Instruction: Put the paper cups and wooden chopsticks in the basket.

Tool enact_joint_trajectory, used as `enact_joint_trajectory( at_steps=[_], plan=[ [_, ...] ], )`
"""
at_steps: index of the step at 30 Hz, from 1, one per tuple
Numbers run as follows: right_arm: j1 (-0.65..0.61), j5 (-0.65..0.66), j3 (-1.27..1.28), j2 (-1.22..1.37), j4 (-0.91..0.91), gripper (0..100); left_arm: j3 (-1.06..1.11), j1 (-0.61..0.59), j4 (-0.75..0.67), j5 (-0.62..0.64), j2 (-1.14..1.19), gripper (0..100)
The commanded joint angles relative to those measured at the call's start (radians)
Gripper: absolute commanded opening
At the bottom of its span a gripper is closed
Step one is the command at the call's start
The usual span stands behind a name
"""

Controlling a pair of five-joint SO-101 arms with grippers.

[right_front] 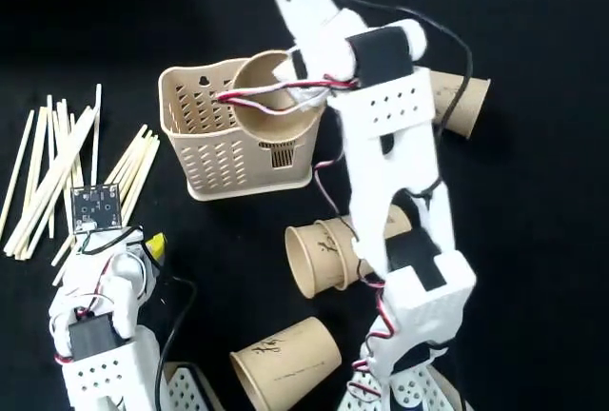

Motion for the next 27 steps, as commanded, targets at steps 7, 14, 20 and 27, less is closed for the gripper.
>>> enact_joint_trajectory(
  at_steps=[7,14,20,27],
  plan=[
    [-0.048,0.026,-0.211,0.031,0.009,41.7,-0.004,0.01,-0.018,-0.006,-0.003,28],
    [-0.002,0.044,-0.208,0.171,-0.057,41.7,0.005,0.01,-0.018,-0.006,-0.003,28],
    [0.021,0.074,-0.289,0.249,0.034,41.7,0.007,0.01,-0.02,-0.006,-0.003,28],
    [0.106,0.071,-0.325,0.119,0.035,41.7,0.024,0.01,-0.052,-0.006,-0.003,28]
  ],
)
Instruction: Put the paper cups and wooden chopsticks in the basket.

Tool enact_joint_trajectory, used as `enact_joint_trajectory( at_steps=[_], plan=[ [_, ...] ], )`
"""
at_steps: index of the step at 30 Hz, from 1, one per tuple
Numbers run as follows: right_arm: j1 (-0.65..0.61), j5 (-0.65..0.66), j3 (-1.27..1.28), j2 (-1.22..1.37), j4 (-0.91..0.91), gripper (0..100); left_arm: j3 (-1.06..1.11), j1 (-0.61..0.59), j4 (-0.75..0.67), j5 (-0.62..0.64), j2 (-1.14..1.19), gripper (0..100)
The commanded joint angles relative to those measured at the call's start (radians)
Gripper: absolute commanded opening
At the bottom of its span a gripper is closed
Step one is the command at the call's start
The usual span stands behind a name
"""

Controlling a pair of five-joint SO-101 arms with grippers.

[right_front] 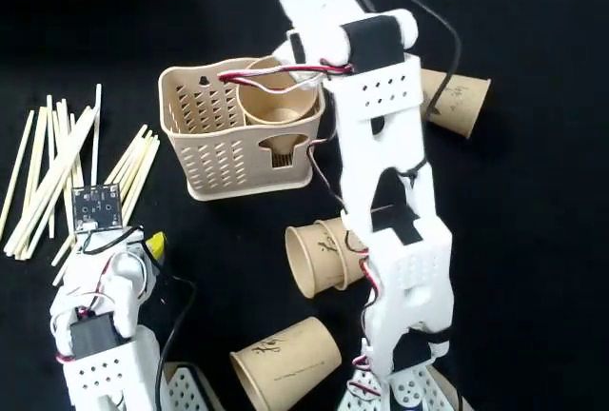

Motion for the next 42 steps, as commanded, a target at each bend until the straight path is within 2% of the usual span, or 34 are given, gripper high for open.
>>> enact_joint_trajectory(
  at_steps=[1,5,9,12,15,19,26,28,34,38,42],
  plan=[
    [0.069,-0.003,-0.041,-0.151,0.034,41.7,0.001,0.01,-0.02,-0.006,-0.003,28],
    [0.206,0.006,0.036,-0.282,0.035,41.7,0.002,0.01,-0.02,-0.006,-0.003,28],
    [0.396,0.055,0.298,-0.321,0.005,41.7,0.002,0.01,-0.02,-0.006,-0.003,28],
    [0.54,0.057,0.518,-0.298,-0.129,41.7,0.002,0.01,-0.02,-0.006,-0.003,28],
    [0.621,0.098,0.707,-0.24,-0.275,41.7,0.002,0.01,-0.02,-0.006,-0.003,28],
    [0.647,0.141,0.828,-0.11,-0.42,41.7,0.004,0.01,-0.02,-0.006,-0.003,28],
    [0.664,0.141,0.736,0.134,-0.485,40.4,0.005,0.045,-0.017,-0.006,-0.003,28],
    [0.658,0.141,0.693,0.18,-0.485,33.9,0.005,0.064,-0.015,-0.006,-0.003,28],
    [0.641,0.141,0.641,0.229,-0.489,2.2,0.005,0.065,-0.018,-0.006,-0.003,28],
    [0.637,0.15,0.636,0.226,-0.485,1.8,0.005,0.067,-0.02,-0.006,-0.003,28],
    [0.64,0.216,0.642,0.209,-0.451,1.1,0.005,0.067,-0.02,-0.006,-0.003,28]
  ],
)
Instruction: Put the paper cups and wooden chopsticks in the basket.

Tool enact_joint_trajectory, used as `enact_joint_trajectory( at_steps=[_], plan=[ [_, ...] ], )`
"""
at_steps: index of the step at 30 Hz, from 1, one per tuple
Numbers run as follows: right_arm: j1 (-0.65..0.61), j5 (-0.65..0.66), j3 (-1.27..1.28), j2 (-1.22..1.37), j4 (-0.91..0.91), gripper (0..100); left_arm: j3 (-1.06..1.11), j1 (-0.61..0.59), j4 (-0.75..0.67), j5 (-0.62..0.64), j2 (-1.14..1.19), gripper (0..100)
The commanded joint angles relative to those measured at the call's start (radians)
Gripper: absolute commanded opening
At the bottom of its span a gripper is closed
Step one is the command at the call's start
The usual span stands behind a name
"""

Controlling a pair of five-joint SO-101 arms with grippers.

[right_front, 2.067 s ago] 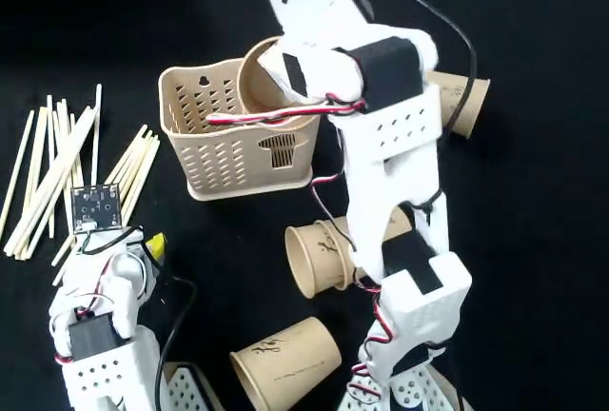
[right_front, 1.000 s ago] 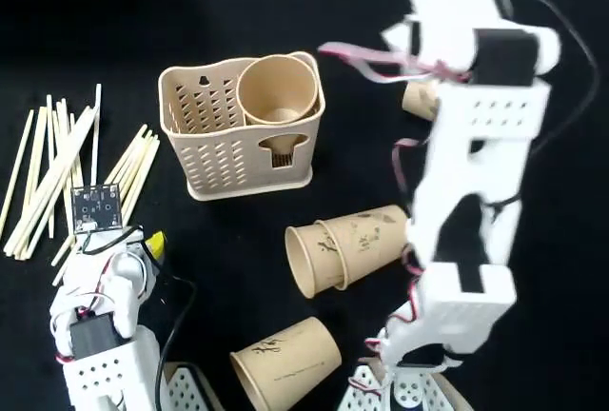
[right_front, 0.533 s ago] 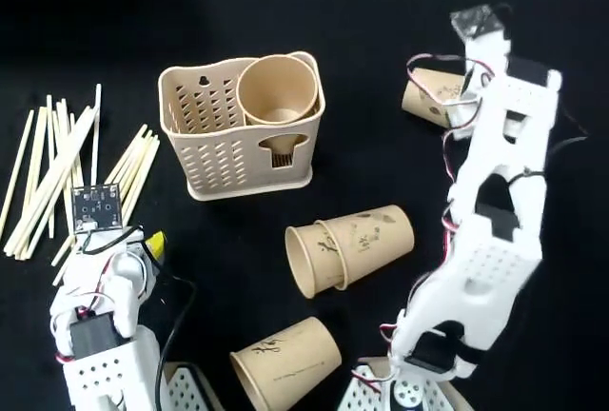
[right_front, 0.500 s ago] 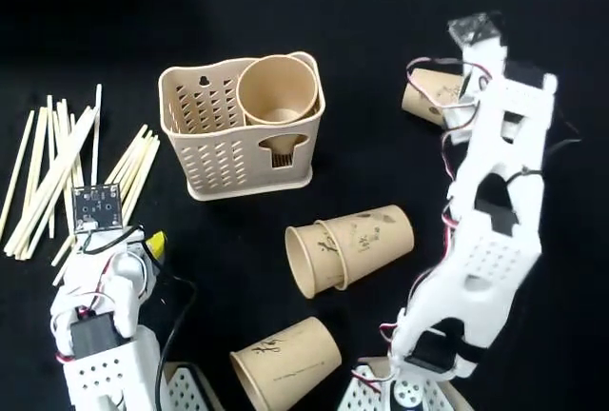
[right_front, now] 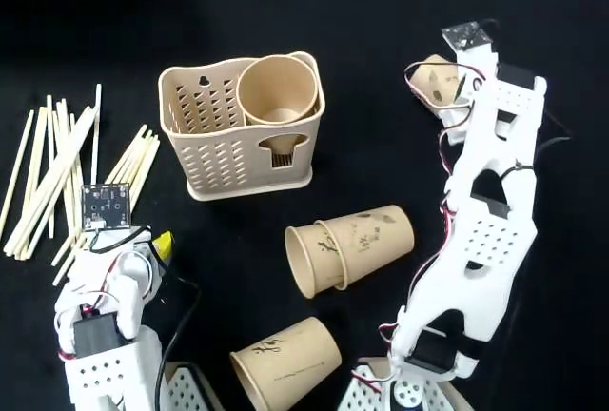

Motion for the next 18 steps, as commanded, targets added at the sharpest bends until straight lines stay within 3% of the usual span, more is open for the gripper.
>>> enact_joint_trajectory(
  at_steps=[1,11,18],
  plan=[
    [-0.015,0.055,-0.035,-0.041,0.037,1.1,0.004,0.015,-0.018,-0.006,-0.003,28],
    [-0.014,0.084,-0.035,-0.24,0.213,1.1,0.005,0.015,-0.018,-0.006,-0.003,28],
    [-0.037,0.094,-0.036,-0.544,0.385,1.1,0.005,0.015,-0.018,-0.006,-0.003,28]
  ],
)
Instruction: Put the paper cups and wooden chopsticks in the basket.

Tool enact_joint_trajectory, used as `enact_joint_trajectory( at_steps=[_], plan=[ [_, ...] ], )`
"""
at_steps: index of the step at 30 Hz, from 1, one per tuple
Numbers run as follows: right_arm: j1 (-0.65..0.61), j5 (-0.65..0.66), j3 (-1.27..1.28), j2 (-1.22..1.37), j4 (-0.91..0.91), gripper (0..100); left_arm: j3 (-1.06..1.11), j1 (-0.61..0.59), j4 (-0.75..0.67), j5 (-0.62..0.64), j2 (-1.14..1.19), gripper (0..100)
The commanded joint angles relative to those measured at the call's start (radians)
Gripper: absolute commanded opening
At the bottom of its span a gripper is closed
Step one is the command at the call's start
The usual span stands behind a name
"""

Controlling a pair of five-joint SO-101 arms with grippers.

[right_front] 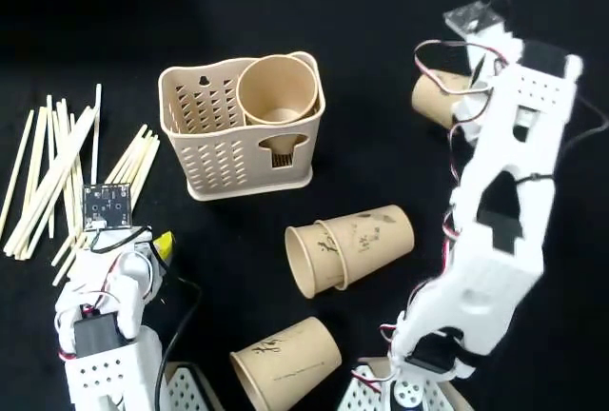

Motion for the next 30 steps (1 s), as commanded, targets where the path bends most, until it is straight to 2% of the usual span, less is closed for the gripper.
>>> enact_joint_trajectory(
  at_steps=[1,6,15,23,30],
  plan=[
    [-0.041,0.026,-0.036,-0.239,0.069,1.1,0.005,0.01,-0.017,-0.006,-0.003,28],
    [-0.173,0.026,-0.033,-0.45,0.164,1.1,0.005,0.01,-0.014,-0.006,-0.003,28],
    [-0.491,-0.046,0.119,-0.719,0.166,1.1,0.005,0.004,-0.014,-0.006,-0.003,28],
    [-0.526,-0.046,0.171,-0.789,0.166,1.1,0.015,0.008,-0.018,-0.006,-0.003,28],
    [-0.644,-0.046,0.272,-0.789,0.143,1.1,0.016,0.007,-0.018,-0.006,-0.003,28]
  ],
)
